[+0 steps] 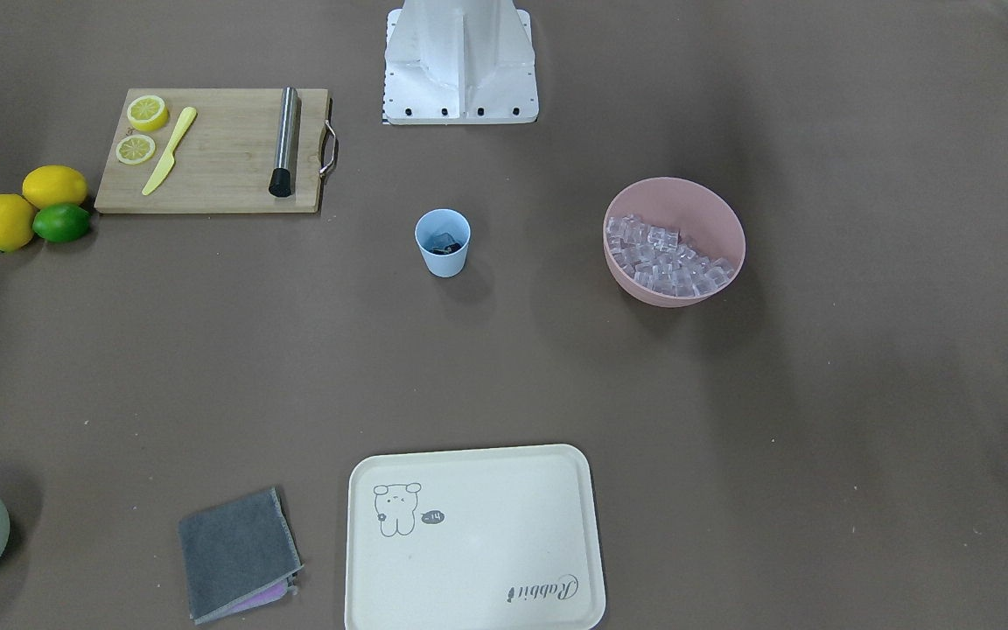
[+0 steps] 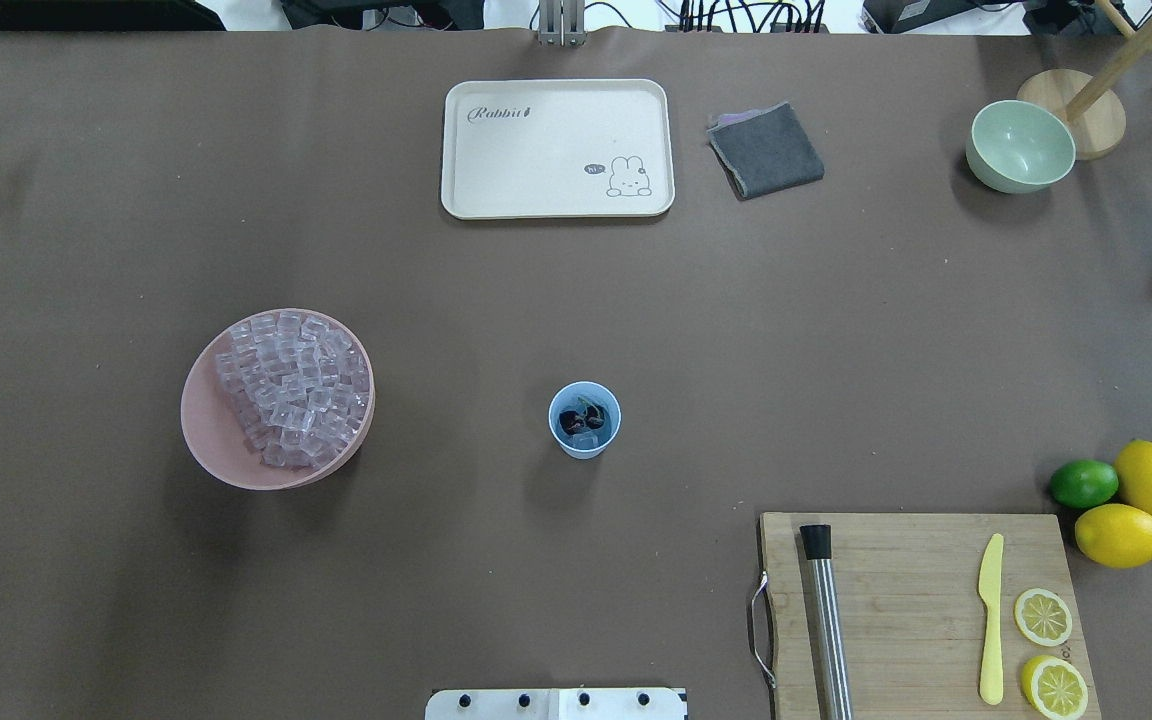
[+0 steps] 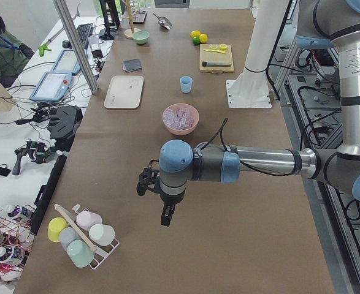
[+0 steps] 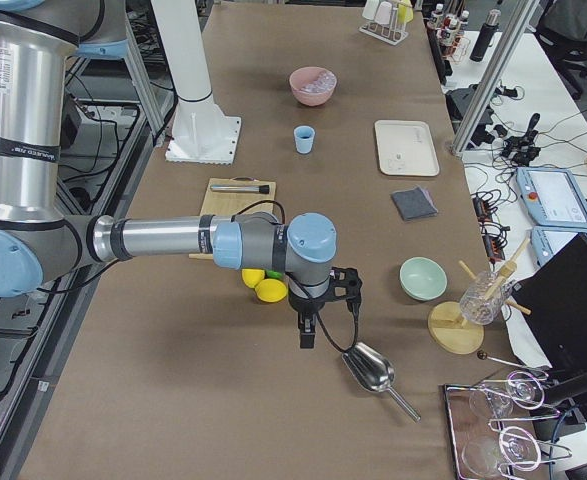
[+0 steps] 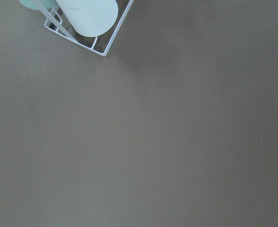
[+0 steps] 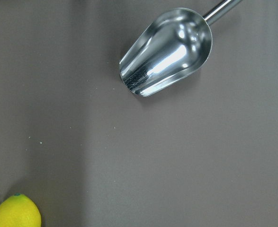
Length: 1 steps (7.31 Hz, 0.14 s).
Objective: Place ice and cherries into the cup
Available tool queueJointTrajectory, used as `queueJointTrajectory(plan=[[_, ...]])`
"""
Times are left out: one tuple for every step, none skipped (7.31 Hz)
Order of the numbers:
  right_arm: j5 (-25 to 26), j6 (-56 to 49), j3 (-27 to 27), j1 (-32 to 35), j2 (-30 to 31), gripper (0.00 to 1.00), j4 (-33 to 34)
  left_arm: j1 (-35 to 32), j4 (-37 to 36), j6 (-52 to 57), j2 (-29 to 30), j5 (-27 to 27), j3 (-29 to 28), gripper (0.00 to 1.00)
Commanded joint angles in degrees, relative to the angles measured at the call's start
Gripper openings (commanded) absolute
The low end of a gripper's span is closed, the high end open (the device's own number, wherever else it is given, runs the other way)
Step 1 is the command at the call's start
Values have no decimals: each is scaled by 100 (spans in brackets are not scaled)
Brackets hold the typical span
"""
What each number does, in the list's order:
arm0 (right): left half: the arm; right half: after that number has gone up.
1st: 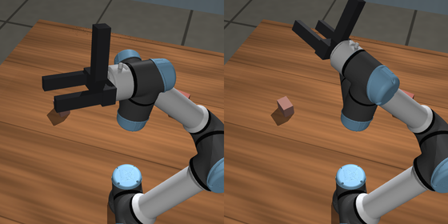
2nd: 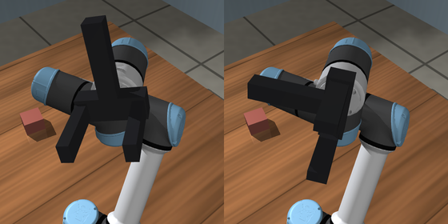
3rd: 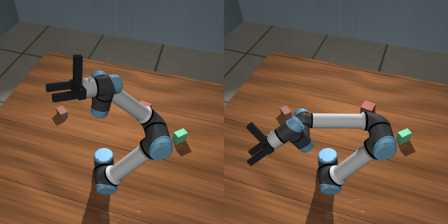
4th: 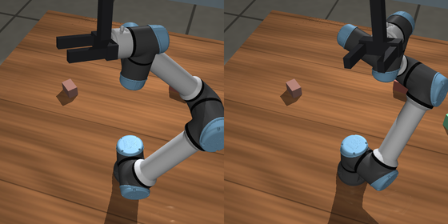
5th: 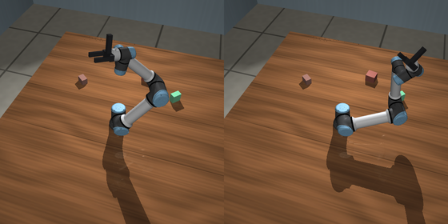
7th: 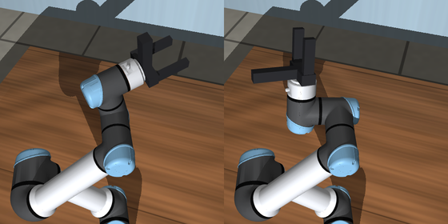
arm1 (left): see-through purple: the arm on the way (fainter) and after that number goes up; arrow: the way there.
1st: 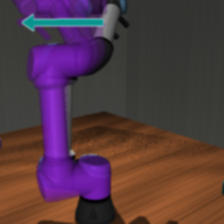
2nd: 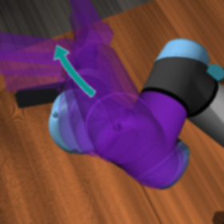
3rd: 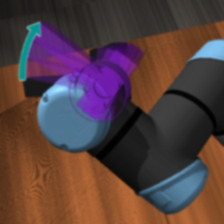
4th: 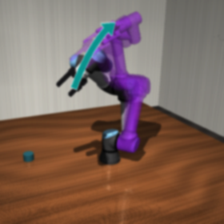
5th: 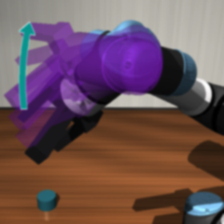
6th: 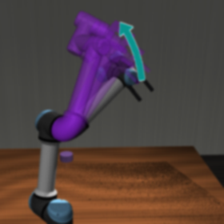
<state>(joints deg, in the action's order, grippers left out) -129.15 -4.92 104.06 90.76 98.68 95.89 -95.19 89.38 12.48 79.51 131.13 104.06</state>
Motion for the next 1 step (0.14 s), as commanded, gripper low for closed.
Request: queueJointTrajectory(plan=[[-5,0,44,-6,-24,100,0,0,9,0,3,0,-9,98]])
